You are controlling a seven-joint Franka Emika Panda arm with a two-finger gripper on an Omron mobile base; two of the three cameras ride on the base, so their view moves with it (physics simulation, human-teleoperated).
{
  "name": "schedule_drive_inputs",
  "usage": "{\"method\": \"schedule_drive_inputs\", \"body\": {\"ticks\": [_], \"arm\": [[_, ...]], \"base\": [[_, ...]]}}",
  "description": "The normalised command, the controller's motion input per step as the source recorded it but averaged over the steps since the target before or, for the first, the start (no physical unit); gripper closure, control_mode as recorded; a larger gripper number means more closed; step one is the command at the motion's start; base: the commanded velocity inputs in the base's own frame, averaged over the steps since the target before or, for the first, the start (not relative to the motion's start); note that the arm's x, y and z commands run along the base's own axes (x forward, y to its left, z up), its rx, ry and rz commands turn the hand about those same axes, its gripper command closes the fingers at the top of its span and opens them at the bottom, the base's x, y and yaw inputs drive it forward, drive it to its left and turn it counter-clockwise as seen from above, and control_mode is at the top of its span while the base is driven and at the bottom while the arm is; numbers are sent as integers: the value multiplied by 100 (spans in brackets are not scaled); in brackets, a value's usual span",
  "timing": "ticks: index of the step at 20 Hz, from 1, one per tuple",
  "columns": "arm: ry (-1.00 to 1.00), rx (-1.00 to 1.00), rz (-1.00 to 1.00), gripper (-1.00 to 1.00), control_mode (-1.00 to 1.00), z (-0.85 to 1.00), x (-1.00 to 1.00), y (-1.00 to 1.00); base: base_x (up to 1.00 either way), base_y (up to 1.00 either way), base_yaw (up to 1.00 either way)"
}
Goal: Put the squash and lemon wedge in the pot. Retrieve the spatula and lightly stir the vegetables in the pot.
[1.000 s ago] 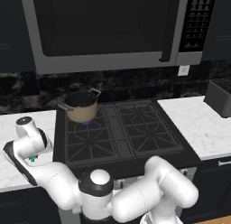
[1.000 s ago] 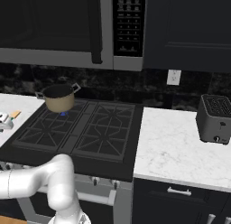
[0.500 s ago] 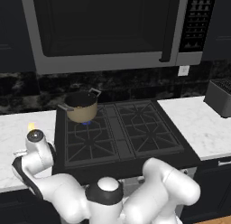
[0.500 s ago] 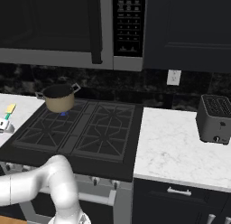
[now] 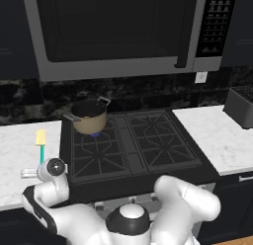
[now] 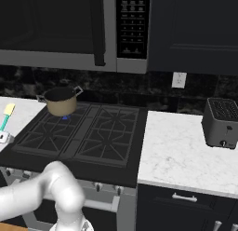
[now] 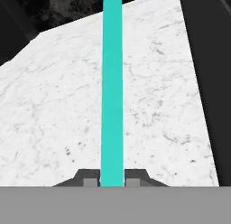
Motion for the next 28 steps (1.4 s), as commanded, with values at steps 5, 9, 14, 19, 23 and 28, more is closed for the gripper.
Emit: {"method": "schedule_drive_inputs", "body": {"ticks": [5, 9, 14, 19, 23, 28], "arm": [[0, 8, -11, 100, -100, 87, -80, -6], [1, 9, -14, 100, -100, 100, -67, -10], [13, 17, -12, 100, -100, 100, -43, -32], [19, 31, -9, 100, -100, 96, -41, -14], [18, 40, -8, 100, -100, 78, -46, -1], [22, 41, -8, 100, -100, 75, -36, 0]], "base": [[0, 0, 0], [0, 0, 0], [0, 0, 0], [0, 0, 0], [0, 0, 0], [0, 0, 0]]}}
